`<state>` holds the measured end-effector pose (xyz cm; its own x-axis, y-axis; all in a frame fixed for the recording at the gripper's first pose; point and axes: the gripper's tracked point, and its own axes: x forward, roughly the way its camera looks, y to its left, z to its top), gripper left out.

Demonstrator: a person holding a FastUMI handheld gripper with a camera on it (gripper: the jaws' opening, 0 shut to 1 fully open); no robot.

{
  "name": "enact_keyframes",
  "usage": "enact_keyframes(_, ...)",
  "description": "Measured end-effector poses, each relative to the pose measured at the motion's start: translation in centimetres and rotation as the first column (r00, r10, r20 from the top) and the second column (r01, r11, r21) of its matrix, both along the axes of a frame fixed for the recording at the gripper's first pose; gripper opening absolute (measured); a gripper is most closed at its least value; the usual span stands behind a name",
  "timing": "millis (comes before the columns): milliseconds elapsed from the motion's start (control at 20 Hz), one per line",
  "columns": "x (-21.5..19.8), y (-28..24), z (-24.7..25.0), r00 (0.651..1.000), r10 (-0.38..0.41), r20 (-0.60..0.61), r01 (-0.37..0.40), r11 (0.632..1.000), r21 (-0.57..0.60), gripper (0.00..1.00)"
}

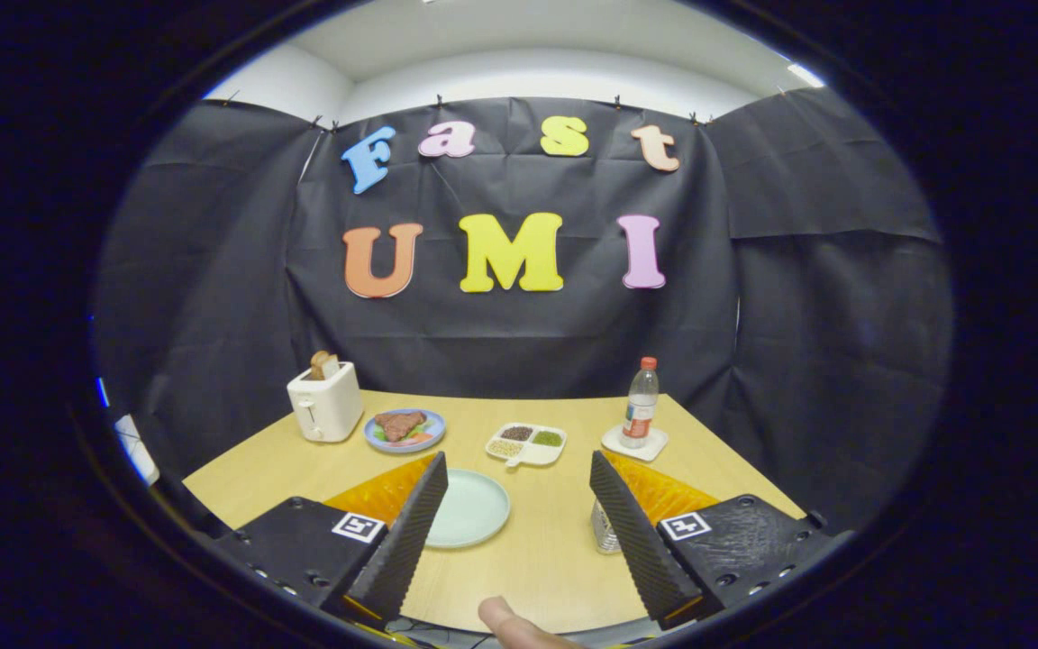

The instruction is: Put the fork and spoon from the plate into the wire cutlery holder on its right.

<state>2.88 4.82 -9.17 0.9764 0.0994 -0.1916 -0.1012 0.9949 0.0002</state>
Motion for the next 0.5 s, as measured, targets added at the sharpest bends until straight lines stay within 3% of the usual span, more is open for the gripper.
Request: enact_keyframes(500, 0.34, 0.3, -0.04, 1.0, -0.002, 0.031, 0.003, 1.0, -0.022, 0.95)
